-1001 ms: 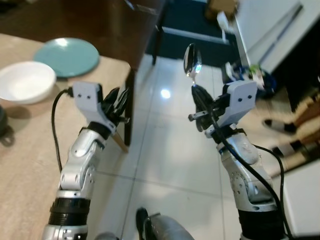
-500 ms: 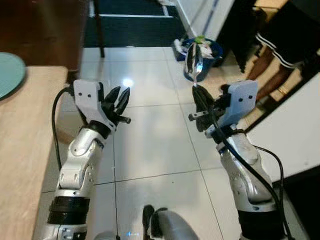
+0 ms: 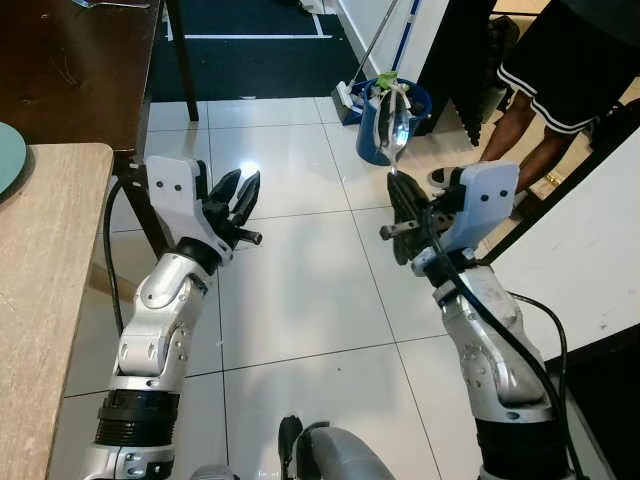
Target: Setting the table
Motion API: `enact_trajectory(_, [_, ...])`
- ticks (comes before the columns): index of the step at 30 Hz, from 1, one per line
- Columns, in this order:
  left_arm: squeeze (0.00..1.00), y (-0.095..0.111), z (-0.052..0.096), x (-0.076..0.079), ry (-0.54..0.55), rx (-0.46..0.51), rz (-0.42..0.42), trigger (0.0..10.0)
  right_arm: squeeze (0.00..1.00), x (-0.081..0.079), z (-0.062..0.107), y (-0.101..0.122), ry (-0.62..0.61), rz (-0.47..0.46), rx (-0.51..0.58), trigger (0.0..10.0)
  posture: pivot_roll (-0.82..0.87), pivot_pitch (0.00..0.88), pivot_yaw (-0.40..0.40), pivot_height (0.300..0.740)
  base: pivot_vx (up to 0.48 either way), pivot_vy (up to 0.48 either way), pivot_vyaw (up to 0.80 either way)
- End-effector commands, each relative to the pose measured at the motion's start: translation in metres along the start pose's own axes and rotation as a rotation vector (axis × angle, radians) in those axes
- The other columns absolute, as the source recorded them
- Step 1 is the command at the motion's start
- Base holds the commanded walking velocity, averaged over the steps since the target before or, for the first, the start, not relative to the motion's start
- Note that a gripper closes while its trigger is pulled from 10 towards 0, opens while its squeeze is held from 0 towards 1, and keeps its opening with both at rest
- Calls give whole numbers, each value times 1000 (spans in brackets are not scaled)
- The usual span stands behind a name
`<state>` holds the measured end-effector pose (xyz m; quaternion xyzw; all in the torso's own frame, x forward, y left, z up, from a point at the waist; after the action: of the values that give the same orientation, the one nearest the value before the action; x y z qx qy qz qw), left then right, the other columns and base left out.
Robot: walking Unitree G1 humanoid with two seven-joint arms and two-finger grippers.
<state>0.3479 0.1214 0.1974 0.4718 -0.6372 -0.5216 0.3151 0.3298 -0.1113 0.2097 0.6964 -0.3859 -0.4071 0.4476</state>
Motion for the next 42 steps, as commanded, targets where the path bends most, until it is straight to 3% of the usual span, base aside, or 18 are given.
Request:
enact_trajectory(1, [0,-5,0,3,-13,-22,8,10000,0,4,3,-3,-19,-11,-14,10000,55,110,-32,740,0,0,0])
enact_trajectory(17, [0,-8,0,0,1,-48,3,10000,0,7,5,-4,-33,-28,-19,10000,58,110,-30,740,0,0,0])
enact_trajectory(24, [0,-9,0,0,-2,-58,2,10000,0,6,4,-4,-31,-28,-19,10000,57,106,-32,740,0,464,0])
enact_trajectory(42, [0,-8,0,0,3,-45,3,10000,0,7,5,-5,-30,-30,-21,10000,56,106,-34,740,0,0,0])
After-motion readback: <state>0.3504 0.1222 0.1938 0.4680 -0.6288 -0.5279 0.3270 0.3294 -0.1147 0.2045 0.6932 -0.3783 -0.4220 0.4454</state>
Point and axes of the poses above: a point about 5 cm out from each wrist's last joint towards the gripper, its own z axis pointing back from the gripper into the wrist, its own y axis along the axis of the wrist's last joint, x = y × z, the point moved 4 cm from there along -z, pointing out of the wrist towards the gripper, and after that the axes turned 11 degrees about -z, right-handed, at the moved point
